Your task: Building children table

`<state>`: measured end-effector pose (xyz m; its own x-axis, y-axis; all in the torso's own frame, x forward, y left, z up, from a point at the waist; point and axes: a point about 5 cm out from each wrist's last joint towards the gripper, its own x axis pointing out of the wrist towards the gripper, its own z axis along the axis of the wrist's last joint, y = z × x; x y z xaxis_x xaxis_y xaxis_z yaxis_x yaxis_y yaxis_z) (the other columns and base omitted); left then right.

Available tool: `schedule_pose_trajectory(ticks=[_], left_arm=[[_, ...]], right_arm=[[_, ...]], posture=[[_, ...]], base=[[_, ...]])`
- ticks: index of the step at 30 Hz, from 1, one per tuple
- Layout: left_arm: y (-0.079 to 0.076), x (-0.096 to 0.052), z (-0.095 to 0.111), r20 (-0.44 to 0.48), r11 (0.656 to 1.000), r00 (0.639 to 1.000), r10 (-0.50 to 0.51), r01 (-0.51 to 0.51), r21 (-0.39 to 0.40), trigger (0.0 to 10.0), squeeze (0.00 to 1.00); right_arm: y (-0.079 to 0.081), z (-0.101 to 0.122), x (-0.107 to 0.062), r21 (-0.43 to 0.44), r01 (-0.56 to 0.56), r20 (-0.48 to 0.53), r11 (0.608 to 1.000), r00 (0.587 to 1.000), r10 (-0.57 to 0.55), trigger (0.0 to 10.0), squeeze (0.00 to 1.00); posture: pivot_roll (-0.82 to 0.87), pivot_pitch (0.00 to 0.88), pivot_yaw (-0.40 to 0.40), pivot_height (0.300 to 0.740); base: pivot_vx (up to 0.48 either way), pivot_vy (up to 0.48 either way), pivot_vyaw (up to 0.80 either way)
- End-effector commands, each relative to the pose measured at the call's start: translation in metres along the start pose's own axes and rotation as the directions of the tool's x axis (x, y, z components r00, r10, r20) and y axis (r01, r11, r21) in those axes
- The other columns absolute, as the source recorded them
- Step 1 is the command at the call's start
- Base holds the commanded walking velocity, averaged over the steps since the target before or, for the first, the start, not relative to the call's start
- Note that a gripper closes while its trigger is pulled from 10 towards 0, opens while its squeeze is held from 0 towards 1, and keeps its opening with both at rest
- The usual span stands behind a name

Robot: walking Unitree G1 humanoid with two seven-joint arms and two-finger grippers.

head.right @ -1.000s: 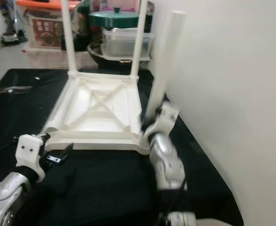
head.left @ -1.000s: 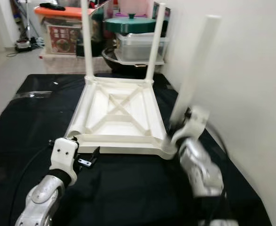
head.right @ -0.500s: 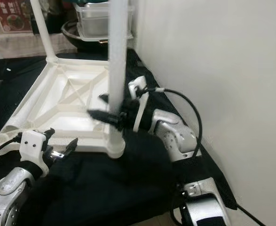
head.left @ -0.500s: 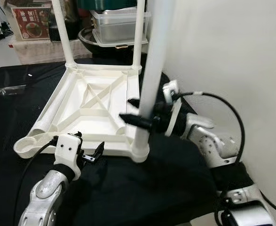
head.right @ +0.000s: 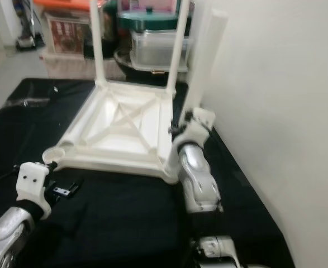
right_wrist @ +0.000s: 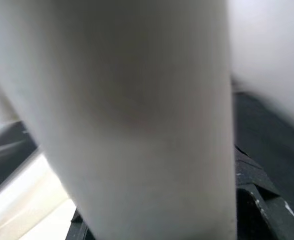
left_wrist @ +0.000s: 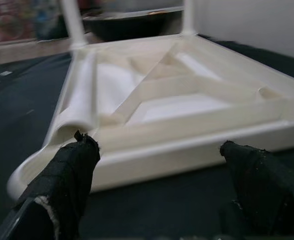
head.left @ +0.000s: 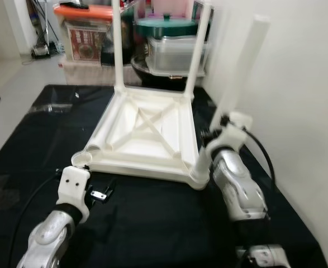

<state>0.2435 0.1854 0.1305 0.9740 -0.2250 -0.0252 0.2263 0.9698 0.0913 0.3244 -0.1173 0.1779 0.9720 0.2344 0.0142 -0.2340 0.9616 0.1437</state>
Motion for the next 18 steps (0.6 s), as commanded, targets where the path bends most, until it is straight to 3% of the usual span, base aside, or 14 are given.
schedule_pose_trajectory(ticks=[1, 2, 3, 4, 5, 6, 7, 10, 11, 12, 13, 14, 15, 18], left_arm=[[-0.006, 0.004, 0.000, -0.005, 0.999, 0.999, -0.039, 0.039, -0.014, 10.0, 0.00], [-0.006, 0.004, 0.000, -0.004, 0.999, 0.999, -0.040, 0.040, -0.014, 10.0, 0.00], [-0.006, 0.004, 0.000, -0.003, 0.999, 0.999, -0.042, 0.042, -0.015, 10.0, 0.00], [-0.006, 0.004, 0.000, -0.003, 0.999, 0.999, -0.042, 0.042, -0.015, 10.0, 0.00], [-0.006, 0.004, 0.001, -0.003, 0.999, 0.999, -0.043, 0.043, -0.016, 10.0, 0.00], [-0.006, 0.004, 0.001, -0.001, 0.999, 0.999, -0.043, 0.043, -0.017, 10.0, 0.00], [-0.006, 0.004, 0.001, 0.000, 0.999, 0.999, -0.041, 0.041, -0.017, 10.0, 0.00], [-0.006, 0.004, 0.001, 0.000, 0.999, 0.999, -0.041, 0.041, -0.017, 10.0, 0.00], [-0.006, 0.003, 0.001, 0.002, 0.999, 0.999, -0.037, 0.037, -0.018, 10.0, 0.00], [-0.006, 0.003, 0.001, 0.002, 0.999, 0.999, -0.037, 0.037, -0.018, 10.0, 0.00], [-0.005, 0.003, 0.001, 0.005, 0.999, 0.999, -0.034, 0.034, -0.018, 10.0, 0.00], [-0.005, 0.003, 0.001, 0.005, 0.999, 0.999, -0.034, 0.034, -0.018, 10.0, 0.00], [-0.006, 0.003, 0.002, 0.007, 0.999, 0.999, -0.031, 0.032, -0.017, 10.0, 0.00], [-0.006, 0.003, 0.002, 0.008, 0.999, 1.000, -0.030, 0.030, -0.017, 10.0, 0.00]], right_arm=[[0.042, -0.005, -0.006, 0.114, -0.327, -0.002, 0.938, 0.944, 0.330, 10.0, 0.00], [0.047, 0.008, -0.008, 0.141, -0.448, 0.064, 0.883, 0.894, 0.443, 10.0, 1.00], [0.050, 0.023, -0.008, 0.100, -0.580, 0.096, 0.808, 0.814, 0.573, 10.0, 1.00], [0.050, 0.023, -0.008, 0.100, -0.580, 0.096, 0.808, 0.814, 0.573, 10.0, 1.00], [0.050, 0.030, -0.007, 0.067, -0.645, 0.090, 0.762, 0.764, 0.639, 10.0, 1.00], [0.048, 0.041, -0.008, 0.035, -0.730, 0.088, 0.683, 0.683, 0.725, 10.0, 0.00], [0.047, 0.049, -0.010, 0.018, -0.778, 0.077, 0.628, 0.628, 0.775, 10.0, 0.00], [0.047, 0.049, -0.010, 0.018, -0.778, 0.077, 0.628, 0.628, 0.775, 10.0, 0.00], [0.045, 0.052, -0.013, -0.007, -0.837, 0.044, 0.548, 0.547, 0.836, 10.0, 0.00], [0.045, 0.052, -0.013, -0.007, -0.837, 0.044, 0.548, 0.547, 0.836, 10.0, 0.00], [0.046, 0.044, -0.013, -0.023, -0.885, -0.023, 0.465, 0.466, 0.885, 10.0, 0.00], [0.046, 0.044, -0.013, -0.023, -0.885, -0.023, 0.465, 0.466, 0.885, 10.0, 0.00], [0.047, 0.032, -0.001, 0.000, -0.862, -0.069, 0.507, 0.506, 0.860, 0.0, 0.00], [0.048, 0.024, 0.007, 0.018, -0.844, -0.101, 0.536, 0.532, 0.841, 0.0, 0.00]], posture=[[0.06, 0.000, -0.044, 0.740], [0.06, 0.000, -0.045, 0.740], [0.08, 0.000, -0.057, 0.740], [0.08, 0.000, -0.057, 0.740], [0.08, 0.000, -0.057, 0.740], [0.08, 0.000, -0.061, 0.740], [0.08, 0.000, -0.061, 0.740], [0.08, 0.000, -0.061, 0.740], [0.08, 0.000, -0.065, 0.740], [0.08, 0.000, -0.065, 0.740], [0.09, 0.000, -0.077, 0.740], [0.09, 0.000, -0.077, 0.740], [0.11, 0.000, -0.089, 0.740], [0.11, 0.000, -0.089, 0.740]], base=[[0.000, 0.000, 0.00], [0.000, 0.000, 0.00], [0.000, 0.000, 0.00], [0.000, 0.000, 0.00], [0.000, 0.000, 0.00], [0.000, 0.000, 0.00], [0.000, 0.000, 0.00], [0.000, 0.000, 0.00], [0.000, 0.000, 0.00], [0.000, 0.000, 0.00], [0.000, 0.000, 0.00], [0.000, 0.000, 0.00], [0.000, 0.000, 0.00], [0.000, 0.000, 0.00]])
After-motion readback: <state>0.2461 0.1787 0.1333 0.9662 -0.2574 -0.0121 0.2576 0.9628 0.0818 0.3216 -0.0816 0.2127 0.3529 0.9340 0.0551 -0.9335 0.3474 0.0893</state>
